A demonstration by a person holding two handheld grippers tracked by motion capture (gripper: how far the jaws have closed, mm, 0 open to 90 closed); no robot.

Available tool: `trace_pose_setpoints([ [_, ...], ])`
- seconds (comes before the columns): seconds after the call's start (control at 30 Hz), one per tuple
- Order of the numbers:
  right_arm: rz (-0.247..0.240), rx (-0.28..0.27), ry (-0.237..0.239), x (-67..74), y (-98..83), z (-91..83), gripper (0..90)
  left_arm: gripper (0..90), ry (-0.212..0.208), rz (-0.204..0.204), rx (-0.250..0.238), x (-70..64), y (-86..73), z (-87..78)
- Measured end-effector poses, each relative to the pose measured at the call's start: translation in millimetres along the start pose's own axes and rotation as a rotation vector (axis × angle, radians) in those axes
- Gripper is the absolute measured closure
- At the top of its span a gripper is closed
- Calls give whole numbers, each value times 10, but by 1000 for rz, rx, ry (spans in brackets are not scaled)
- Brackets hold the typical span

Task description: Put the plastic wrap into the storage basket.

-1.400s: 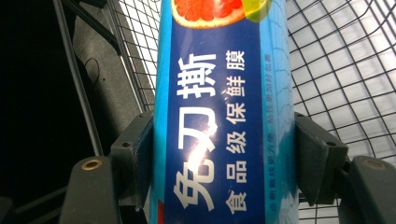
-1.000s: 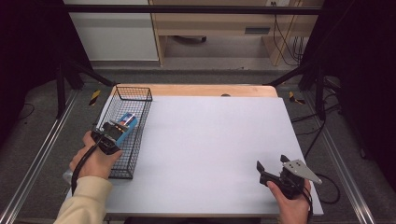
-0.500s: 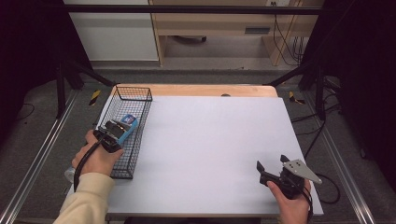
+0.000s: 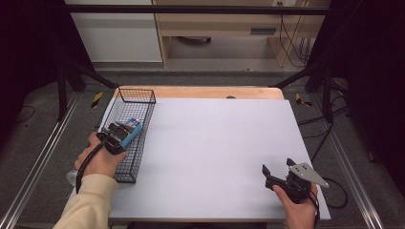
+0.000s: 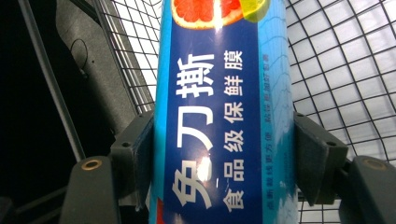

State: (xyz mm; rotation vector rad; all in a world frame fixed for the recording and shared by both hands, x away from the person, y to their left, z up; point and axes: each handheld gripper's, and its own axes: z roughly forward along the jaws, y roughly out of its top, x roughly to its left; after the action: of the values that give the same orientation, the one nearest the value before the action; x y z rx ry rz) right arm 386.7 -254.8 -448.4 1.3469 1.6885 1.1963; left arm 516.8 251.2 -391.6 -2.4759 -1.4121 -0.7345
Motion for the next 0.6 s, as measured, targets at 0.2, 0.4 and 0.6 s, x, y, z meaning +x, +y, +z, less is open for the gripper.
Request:
trace_pose_setpoints([
  [0.2, -2, 2, -1, -1, -1, 2, 101, 320, -1, -1, 0, 1, 2, 4],
  [0.4, 0, 1, 1, 1, 0, 0, 101, 319, 1, 5, 2, -3, 2, 6],
  [0.6, -2, 2, 1, 0, -1, 1, 101, 316, 12, 9, 0, -23, 0, 12],
])
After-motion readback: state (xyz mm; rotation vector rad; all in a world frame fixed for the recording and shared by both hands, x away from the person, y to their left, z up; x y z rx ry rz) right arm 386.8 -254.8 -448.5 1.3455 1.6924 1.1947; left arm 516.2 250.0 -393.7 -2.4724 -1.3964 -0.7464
